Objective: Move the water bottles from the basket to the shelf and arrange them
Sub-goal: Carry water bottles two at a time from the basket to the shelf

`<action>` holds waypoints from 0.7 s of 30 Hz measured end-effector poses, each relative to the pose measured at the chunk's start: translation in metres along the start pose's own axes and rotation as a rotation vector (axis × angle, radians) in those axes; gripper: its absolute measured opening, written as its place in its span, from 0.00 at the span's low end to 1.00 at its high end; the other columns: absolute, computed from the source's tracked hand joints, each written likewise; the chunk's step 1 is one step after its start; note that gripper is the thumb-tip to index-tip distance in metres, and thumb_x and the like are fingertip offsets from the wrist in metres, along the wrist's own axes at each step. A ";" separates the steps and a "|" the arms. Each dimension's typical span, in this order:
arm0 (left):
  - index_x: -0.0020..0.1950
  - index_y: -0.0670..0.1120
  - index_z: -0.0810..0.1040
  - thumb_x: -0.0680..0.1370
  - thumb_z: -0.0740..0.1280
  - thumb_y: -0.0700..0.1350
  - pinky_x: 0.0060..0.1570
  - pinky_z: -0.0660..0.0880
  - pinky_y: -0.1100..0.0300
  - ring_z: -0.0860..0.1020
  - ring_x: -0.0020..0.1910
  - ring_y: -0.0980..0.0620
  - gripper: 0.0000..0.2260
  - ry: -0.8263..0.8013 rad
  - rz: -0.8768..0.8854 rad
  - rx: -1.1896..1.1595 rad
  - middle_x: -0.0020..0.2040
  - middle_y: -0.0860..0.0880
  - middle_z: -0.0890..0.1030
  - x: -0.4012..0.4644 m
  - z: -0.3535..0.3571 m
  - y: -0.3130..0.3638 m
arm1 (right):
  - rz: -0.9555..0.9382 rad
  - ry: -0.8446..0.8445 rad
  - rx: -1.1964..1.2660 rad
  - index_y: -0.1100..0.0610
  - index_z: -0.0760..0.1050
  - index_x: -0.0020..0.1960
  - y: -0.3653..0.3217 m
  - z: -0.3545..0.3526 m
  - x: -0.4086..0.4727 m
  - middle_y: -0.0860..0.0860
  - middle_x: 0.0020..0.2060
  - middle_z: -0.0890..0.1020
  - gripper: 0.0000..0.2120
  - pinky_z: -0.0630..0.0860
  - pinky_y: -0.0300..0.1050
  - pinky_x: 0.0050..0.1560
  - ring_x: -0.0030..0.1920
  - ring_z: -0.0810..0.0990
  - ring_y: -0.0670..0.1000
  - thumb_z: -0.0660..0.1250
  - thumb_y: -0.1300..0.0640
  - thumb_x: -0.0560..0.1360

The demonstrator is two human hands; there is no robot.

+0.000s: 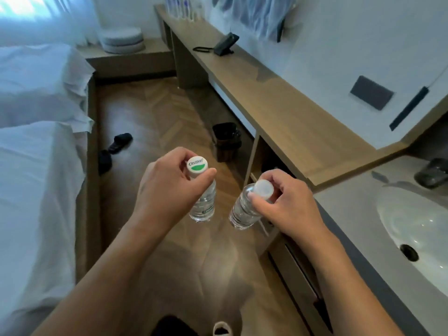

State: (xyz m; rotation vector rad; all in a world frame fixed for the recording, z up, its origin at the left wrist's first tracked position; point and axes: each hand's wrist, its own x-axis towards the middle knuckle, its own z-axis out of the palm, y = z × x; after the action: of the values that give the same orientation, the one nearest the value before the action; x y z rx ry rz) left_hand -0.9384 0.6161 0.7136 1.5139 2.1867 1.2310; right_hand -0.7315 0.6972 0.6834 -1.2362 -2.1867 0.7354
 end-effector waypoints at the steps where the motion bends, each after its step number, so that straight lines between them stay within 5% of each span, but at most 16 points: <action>1: 0.47 0.53 0.79 0.70 0.73 0.58 0.42 0.81 0.50 0.80 0.39 0.59 0.12 0.022 -0.014 0.001 0.39 0.58 0.81 0.022 -0.004 -0.010 | -0.005 -0.001 -0.004 0.46 0.75 0.46 -0.005 0.007 0.025 0.42 0.37 0.80 0.10 0.79 0.48 0.39 0.39 0.79 0.44 0.72 0.45 0.69; 10: 0.44 0.54 0.78 0.71 0.73 0.57 0.35 0.74 0.61 0.78 0.35 0.61 0.10 0.006 0.008 0.016 0.35 0.59 0.80 0.231 -0.038 -0.131 | -0.052 -0.100 -0.185 0.49 0.76 0.46 -0.049 0.112 0.257 0.44 0.35 0.80 0.10 0.75 0.44 0.37 0.36 0.77 0.45 0.71 0.45 0.69; 16: 0.47 0.52 0.79 0.71 0.74 0.57 0.41 0.81 0.53 0.80 0.39 0.60 0.11 0.015 0.027 -0.003 0.39 0.59 0.81 0.391 -0.074 -0.195 | -0.084 -0.062 -0.154 0.49 0.76 0.47 -0.097 0.167 0.405 0.43 0.36 0.80 0.11 0.76 0.45 0.36 0.36 0.78 0.45 0.71 0.45 0.69; 21: 0.48 0.53 0.77 0.72 0.73 0.57 0.38 0.79 0.61 0.80 0.39 0.61 0.12 0.002 0.066 0.024 0.40 0.60 0.80 0.505 -0.087 -0.248 | -0.076 -0.079 -0.171 0.46 0.75 0.46 -0.115 0.219 0.527 0.42 0.36 0.80 0.10 0.73 0.42 0.35 0.36 0.77 0.44 0.69 0.43 0.69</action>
State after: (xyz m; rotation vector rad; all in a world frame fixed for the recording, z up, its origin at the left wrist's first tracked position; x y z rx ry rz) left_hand -1.3840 0.9702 0.7254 1.6067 2.1764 1.2304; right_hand -1.1830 1.0653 0.6937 -1.2175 -2.3891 0.5854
